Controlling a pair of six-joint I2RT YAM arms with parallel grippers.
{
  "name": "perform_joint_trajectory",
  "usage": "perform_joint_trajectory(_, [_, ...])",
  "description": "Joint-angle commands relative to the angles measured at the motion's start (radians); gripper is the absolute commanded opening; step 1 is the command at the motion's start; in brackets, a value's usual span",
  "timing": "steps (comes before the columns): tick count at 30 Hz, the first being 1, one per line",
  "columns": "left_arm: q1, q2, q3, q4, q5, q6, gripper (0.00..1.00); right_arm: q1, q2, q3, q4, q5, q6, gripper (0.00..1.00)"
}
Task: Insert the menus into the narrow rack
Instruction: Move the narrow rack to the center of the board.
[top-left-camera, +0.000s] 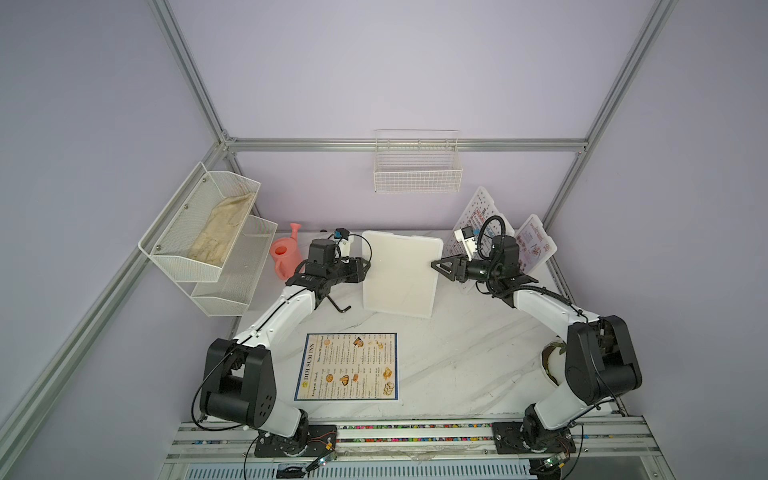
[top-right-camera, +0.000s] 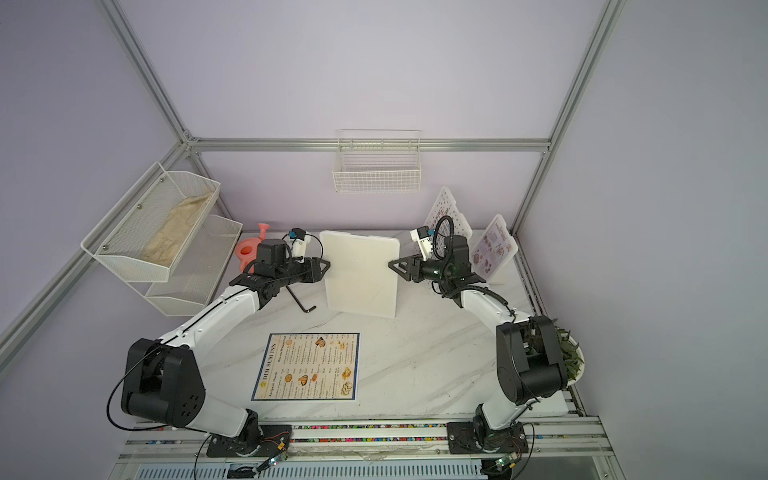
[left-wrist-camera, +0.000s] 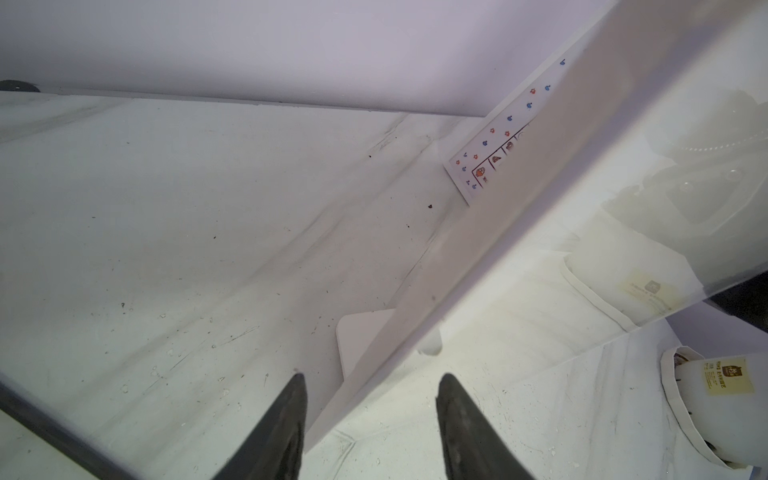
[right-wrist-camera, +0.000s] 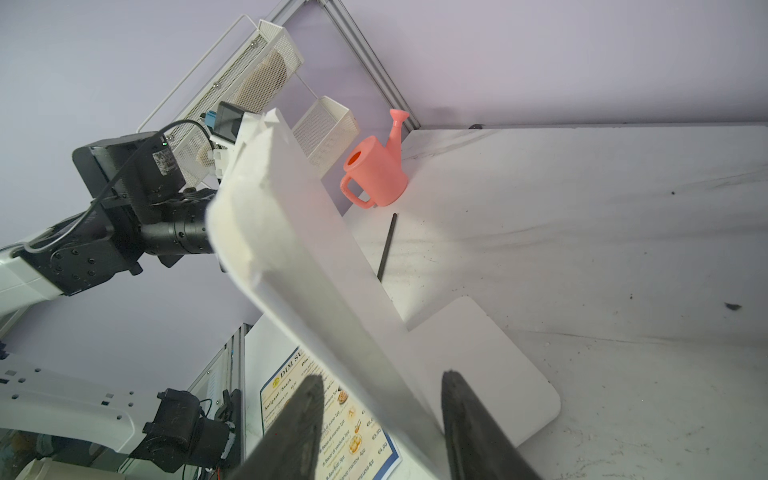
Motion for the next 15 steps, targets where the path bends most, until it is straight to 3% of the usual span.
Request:
perform_joint_trajectory(1, [0.006, -0.076, -0.039, 0.030, -0.032, -0.037, 0.60, 0.016, -0.067, -0.016, -0.004, 0.052, 0.002, 0.53])
perform_joint_trajectory(5, [0.006, -0.198, -0.087, -0.040, -0.170, -0.095, 0.78, 0.045, -0.175, -0.074, -0.096, 0.334, 0.003, 0.68])
perform_joint_trajectory(10, [0.006, -0.342, -0.147, -0.212, -0.345, -0.163, 0.90, 0.086, -0.296, -0.161, -0.142, 0.511, 0.066, 0.95])
perform_joint_trajectory(15, [0.006, -0.483, -0.238, -0.350, -0.445, -0.225, 1.00, 0.201, -0.387, -0.260, -0.193, 0.628, 0.124, 0.97])
